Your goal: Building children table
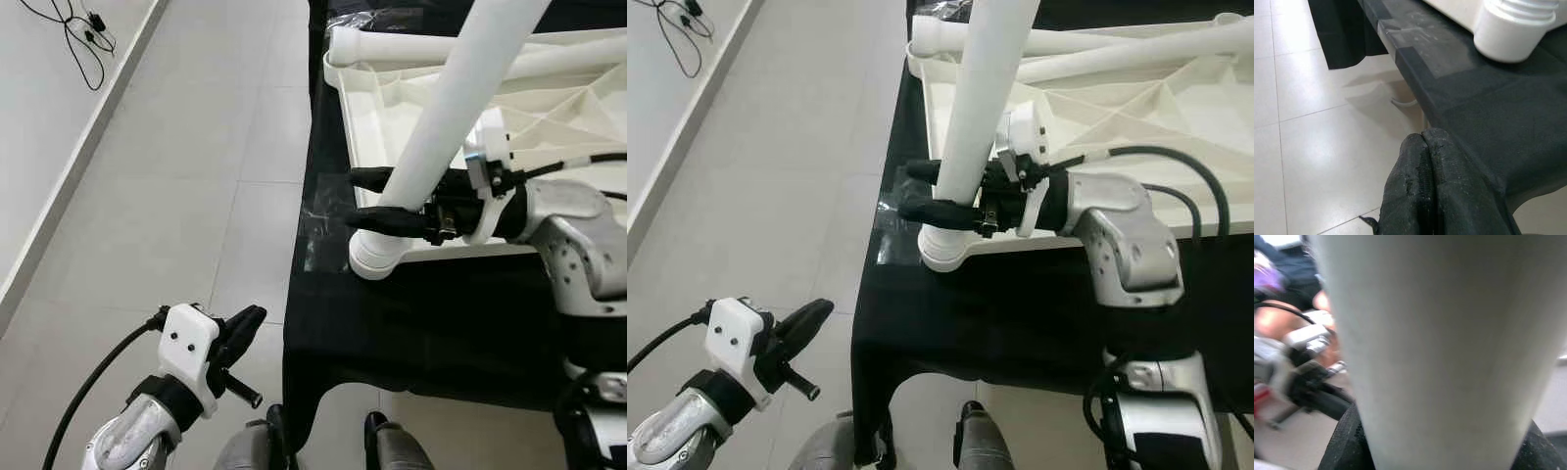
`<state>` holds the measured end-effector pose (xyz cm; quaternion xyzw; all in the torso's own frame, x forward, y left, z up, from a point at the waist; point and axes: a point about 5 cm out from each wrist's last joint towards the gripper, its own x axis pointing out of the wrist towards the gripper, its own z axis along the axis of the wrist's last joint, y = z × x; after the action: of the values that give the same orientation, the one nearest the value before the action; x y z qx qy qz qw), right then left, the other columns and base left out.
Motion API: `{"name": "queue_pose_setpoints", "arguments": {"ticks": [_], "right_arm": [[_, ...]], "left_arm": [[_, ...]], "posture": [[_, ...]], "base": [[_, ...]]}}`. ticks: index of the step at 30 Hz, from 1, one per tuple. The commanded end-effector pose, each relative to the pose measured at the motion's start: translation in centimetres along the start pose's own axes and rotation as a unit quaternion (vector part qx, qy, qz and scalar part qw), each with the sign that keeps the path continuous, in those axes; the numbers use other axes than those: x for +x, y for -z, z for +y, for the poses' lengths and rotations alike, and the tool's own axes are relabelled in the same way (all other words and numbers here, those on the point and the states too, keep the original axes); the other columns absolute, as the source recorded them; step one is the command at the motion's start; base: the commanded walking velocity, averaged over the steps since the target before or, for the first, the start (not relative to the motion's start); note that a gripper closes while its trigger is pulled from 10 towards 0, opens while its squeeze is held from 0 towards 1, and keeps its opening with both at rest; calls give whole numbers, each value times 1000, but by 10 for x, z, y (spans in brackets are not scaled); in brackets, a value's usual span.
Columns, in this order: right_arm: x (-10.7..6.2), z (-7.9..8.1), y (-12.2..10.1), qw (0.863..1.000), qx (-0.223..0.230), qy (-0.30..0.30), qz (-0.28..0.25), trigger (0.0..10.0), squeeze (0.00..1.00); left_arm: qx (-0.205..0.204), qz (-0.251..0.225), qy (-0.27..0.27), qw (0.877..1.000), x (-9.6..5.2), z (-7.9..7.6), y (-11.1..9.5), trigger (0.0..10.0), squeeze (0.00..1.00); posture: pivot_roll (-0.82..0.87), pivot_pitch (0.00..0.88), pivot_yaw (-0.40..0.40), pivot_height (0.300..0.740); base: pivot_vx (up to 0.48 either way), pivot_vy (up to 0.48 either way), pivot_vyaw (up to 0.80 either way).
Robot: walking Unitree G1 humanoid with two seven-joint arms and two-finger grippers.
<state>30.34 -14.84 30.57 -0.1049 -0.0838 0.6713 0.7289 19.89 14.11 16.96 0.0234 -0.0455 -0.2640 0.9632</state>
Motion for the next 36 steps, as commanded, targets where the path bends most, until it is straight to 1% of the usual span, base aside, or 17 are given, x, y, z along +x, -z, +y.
{"name": "queue_pose_setpoints", "arguments": {"ticks": [1, 5, 6, 7, 9, 10, 11, 14, 17, 19, 22, 23, 25, 26, 27, 32, 36], "right_arm": [[14, 7, 0, 998, 8, -67, -17, 10000, 0], [18, 11, 8, 994, 17, -104, -5, 10000, 0], [19, 15, 19, 991, -6, -128, 48, 10000, 0], [21, 16, 23, 989, -18, -134, 67, 10000, 0], [22, 16, 25, 987, -25, -137, 77, 10000, 0], [25, 11, 23, 989, -42, -119, 73, 10000, 0], [25, 11, 23, 989, -42, -119, 73, 10000, 0], [30, 4, 20, 991, -60, -98, 65, 10000, 0], [29, -10, 15, 995, -76, -52, 49, 10000, 0], [23, -12, 3, 998, -48, -45, -8, 10000, 0], [20, -13, -5, 997, -35, -43, -47, 10000, 0], [20, -13, -5, 997, -35, -43, -47, 10000, 0], [21, -16, -10, 996, -31, -28, -76, 10000, 0], [22, -21, -12, 995, -30, 0, -91, 10000, 0], [22, -21, -12, 995, -30, 0, -91, 10000, 0], [22, -36, -11, 992, -28, 71, -102, 10000, 0], [20, -41, -9, 990, -26, 97, -98, 10000, 0]], "left_arm": [[-8, 14, 1, 1000, -3, -1, 7, 10000, 0], [-9, 14, 1, 1000, -3, -1, 6, 10000, 0], [-9, 14, 1, 1000, -4, -1, 6, 10000, 0], [-9, 14, 1, 1000, -4, -1, 6, 10000, 0], [-9, 15, 1, 1000, -4, -1, 6, 10000, 0], [-9, 15, 2, 1000, -4, 0, 6, 10000, 0], [-9, 15, 2, 1000, -4, 0, 6, 10000, 0], [-10, 15, 3, 1000, -4, 0, 6, 10000, 0], [-9, 15, 2, 1000, -4, -1, 6, 10000, 0], [-10, 13, 1, 1000, -2, -2, 6, 10000, 0], [-11, 12, 1, 1000, -1, -2, 6, 10000, 0], [-11, 12, 1, 1000, -1, -2, 6, 10000, 0], [-11, 12, 2, 1000, -1, -1, 6, 10000, 0], [-10, 12, 4, 1000, 0, -1, 6, 10000, 0], [-10, 12, 4, 1000, 0, -1, 6, 10000, 0], [-7, 12, 6, 1000, 1, 1, 7, 10000, 0], [-5, 12, 6, 1000, 2, 1, 7, 10000, 0]], "posture": [[27, 368, 73, 740], [34, 373, 73, 740], [34, 376, 78, 740], [32, 377, 80, 740], [32, 377, 80, 740], [32, 379, 78, 740], [32, 379, 78, 740], [32, 379, 78, 740], [32, 379, 76, 740], [17, 383, 56, 740], [11, 382, 64, 740], [11, 382, 64, 740], [9, 380, 67, 740], [7, 378, 71, 740], [7, 378, 71, 740], [10, 373, 78, 740], [9, 371, 79, 740]], "base": [[0, 0, 0], [0, 0, 0], [0, 0, 0], [0, 0, 0], [0, 0, 0], [0, 0, 0], [0, 0, 0], [0, 0, 0], [0, 0, 0], [0, 0, 0], [0, 0, 0], [0, 0, 0], [0, 0, 0], [0, 0, 0], [0, 0, 0], [0, 0, 0], [0, 0, 0]]}}
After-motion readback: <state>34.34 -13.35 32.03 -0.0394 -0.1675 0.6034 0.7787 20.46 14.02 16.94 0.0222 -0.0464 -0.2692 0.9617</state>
